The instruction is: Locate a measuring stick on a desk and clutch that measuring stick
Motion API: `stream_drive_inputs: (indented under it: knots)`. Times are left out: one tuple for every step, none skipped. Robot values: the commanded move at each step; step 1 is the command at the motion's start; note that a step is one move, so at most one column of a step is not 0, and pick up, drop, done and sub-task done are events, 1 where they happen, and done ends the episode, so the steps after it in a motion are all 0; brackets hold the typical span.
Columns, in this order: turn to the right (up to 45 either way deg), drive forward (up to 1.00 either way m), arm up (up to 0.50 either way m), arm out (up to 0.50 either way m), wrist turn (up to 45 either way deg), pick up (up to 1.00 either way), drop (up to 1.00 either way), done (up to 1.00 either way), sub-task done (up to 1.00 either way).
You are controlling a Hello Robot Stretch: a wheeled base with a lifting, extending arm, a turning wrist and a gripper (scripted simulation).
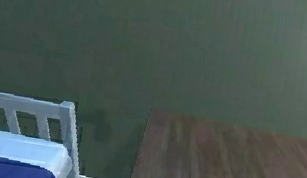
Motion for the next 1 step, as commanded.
stream_drive_inputs:
  knots:
    - [-45.0, 0.00, 0.00, 0.00, 0.0, 0.00, 0.00, 0.00, 0.00]
